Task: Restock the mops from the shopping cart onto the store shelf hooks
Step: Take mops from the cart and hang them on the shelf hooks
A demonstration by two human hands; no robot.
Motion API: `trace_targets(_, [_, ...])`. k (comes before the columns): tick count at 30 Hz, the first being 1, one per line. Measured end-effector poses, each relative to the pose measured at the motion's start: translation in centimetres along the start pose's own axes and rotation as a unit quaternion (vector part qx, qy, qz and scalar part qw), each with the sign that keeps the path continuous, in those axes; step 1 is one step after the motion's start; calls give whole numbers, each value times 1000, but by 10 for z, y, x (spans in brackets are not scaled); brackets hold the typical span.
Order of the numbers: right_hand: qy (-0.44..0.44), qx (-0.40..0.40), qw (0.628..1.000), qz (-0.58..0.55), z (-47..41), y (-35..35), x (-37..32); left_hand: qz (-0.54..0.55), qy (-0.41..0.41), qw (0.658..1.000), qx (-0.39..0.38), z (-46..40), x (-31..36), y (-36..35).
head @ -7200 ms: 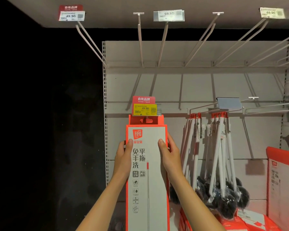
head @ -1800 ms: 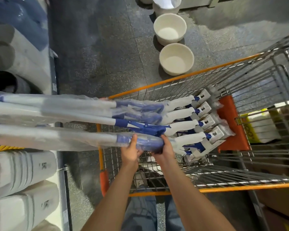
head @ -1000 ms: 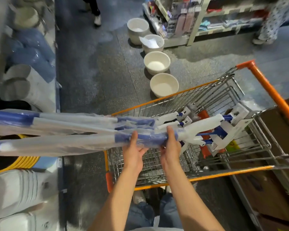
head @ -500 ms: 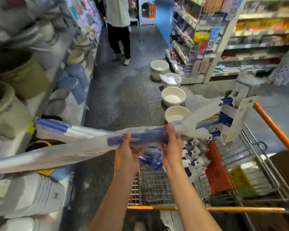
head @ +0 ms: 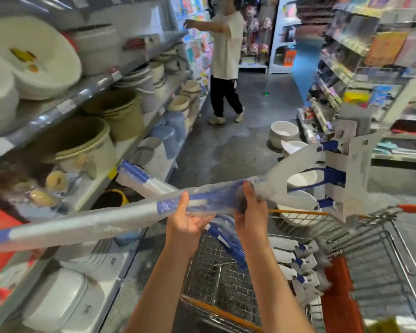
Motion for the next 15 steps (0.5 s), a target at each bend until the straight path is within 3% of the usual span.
trace_targets(2, [-6,22,1000,16,3,-2,5,-10,28,999,-12,11,3,11])
trace_targets(5, [11,27,998,58,8,-11,12,-152,70,984,58,30,10,30])
trace_targets(7, [24,4,995,97,14,-20,20,-246,81,962,88,46,20,44])
trace_targets(9, [37,-41,990,131,22,-31,31,-261,89,956,94,62,32,55])
trace_targets(11, [46,-94,981,161,34,-44,42,-243,42,963,111,76,49,60])
trace_targets(15, [62,-199,957,204,58,-74,65,-229,-184,934,206,101,77,74])
Point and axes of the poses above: each hand's wrist, its own z-axis away from the middle knuckle, its own y-axis out of the back of the hand, x = y × z, the point moved 2 cm from there along -z, towards the middle knuckle, and after that the axes turned 4 degrees about -z, right-handed, at the moved point
